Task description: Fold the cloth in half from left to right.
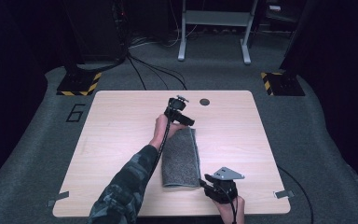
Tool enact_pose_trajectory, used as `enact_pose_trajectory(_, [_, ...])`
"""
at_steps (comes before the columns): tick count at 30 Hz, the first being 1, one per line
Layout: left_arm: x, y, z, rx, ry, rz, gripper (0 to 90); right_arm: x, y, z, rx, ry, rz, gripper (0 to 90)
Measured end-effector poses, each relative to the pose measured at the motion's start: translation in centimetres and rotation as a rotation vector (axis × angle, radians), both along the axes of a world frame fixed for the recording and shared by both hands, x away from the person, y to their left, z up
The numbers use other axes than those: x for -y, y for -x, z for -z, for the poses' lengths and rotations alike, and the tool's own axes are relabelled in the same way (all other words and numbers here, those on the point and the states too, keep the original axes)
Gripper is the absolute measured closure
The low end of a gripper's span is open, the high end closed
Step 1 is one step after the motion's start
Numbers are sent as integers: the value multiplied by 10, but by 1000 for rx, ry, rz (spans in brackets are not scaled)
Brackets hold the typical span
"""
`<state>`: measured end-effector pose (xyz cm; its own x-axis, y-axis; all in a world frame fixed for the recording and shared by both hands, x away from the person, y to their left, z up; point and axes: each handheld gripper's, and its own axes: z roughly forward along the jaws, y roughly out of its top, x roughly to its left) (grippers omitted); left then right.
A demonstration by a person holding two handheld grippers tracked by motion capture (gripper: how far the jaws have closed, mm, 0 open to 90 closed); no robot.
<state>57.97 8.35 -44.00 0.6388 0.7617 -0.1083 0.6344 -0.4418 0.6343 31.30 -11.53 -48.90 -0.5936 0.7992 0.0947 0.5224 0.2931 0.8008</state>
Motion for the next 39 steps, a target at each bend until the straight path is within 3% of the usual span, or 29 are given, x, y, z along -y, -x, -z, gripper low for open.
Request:
enact_pose_trajectory(4, [-19,15,-3,35,-24,4,185,4,-13,-2,-1,-11,28,536])
enact_pose_trajectory(9, [-41,23,3,40,-51,-18,188,-5,-33,-2,-6,11,13,432])
enact_pose_trajectory(10, [-52,25,10,27,-45,-39,189,-11,-45,-1,-27,21,-2,377])
enact_pose_trajectory(12, [-60,25,15,16,-47,-58,189,-13,-50,0,-26,27,-14,375])
enact_pose_trajectory(13, [-65,25,18,12,-40,-69,189,-18,-58,2,-55,54,-16,323])
enact_pose_trajectory(16, [-75,24,28,-1,-64,-92,193,-25,-70,7,-73,82,-28,267])
enact_pose_trajectory(17, [-76,24,31,-3,-70,-104,197,-29,-79,13,-75,121,-38,246])
enact_pose_trajectory(18, [-78,22,38,-7,-99,-114,198,-31,-80,14,-100,126,-32,240])
enact_pose_trajectory(20, [-78,21,43,-10,-103,-120,199,-31,-84,17,-89,138,-43,237])
enact_pose_trajectory(23, [-73,17,54,-21,-147,-128,201,-38,-91,25,-125,172,-38,231])
enact_pose_trajectory(25, [-68,15,63,-23,-180,-128,197,-38,-93,28,-118,191,-48,229])
enact_pose_trajectory(29, [-68,17,63,-8,-168,-130,175,-38,-91,27,-120,188,-37,230])
enact_pose_trajectory(34, [-77,34,46,24,-126,-115,155,-33,-97,17,-86,158,-26,235])
enact_pose_trajectory(37, [-78,43,44,25,-139,-97,155,-32,-102,14,-81,159,-19,233])
enact_pose_trajectory(38, [-77,50,47,11,-170,-77,152,-33,-108,14,-83,160,-14,231])
enact_pose_trajectory(39, [-77,50,47,11,-170,-77,152,-33,-108,14,-83,160,-14,231])
